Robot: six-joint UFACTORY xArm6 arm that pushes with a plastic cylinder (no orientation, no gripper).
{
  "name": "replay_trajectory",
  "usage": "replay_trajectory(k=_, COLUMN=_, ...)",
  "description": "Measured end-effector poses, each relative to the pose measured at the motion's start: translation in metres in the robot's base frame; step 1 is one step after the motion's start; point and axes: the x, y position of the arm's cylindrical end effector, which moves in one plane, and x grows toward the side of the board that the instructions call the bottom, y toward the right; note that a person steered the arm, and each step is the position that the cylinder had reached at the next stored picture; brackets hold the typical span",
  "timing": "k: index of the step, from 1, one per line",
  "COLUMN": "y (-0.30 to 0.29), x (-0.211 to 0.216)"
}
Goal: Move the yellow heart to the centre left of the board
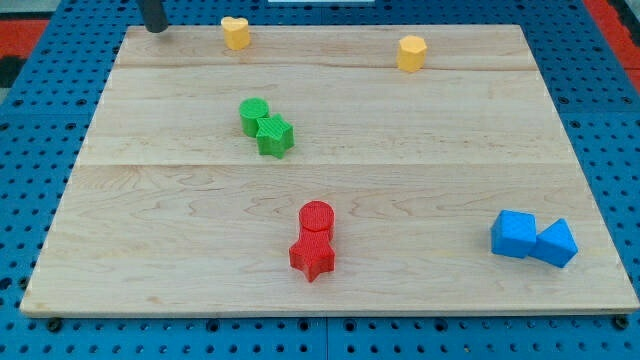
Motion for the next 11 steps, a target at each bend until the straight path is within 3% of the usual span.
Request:
replay_trajectory(k=2, y=0.186, x=0.004)
replay_trajectory(k=3, y=0.229, x=0.011)
replay_trajectory(k=4, y=0.214, x=0.062)
replay_trajectory(k=5, y=0.225, x=0.064)
replay_trajectory(k=7, y=0.296, x=0.003)
replay_trajectory(k=8, y=0.377, x=0.024)
replay_trajectory(k=9, y=0.338, x=0.055)
replay_trajectory(k=10, y=0.255, x=0.098)
replay_trajectory(k=11, y=0.221, x=0.1)
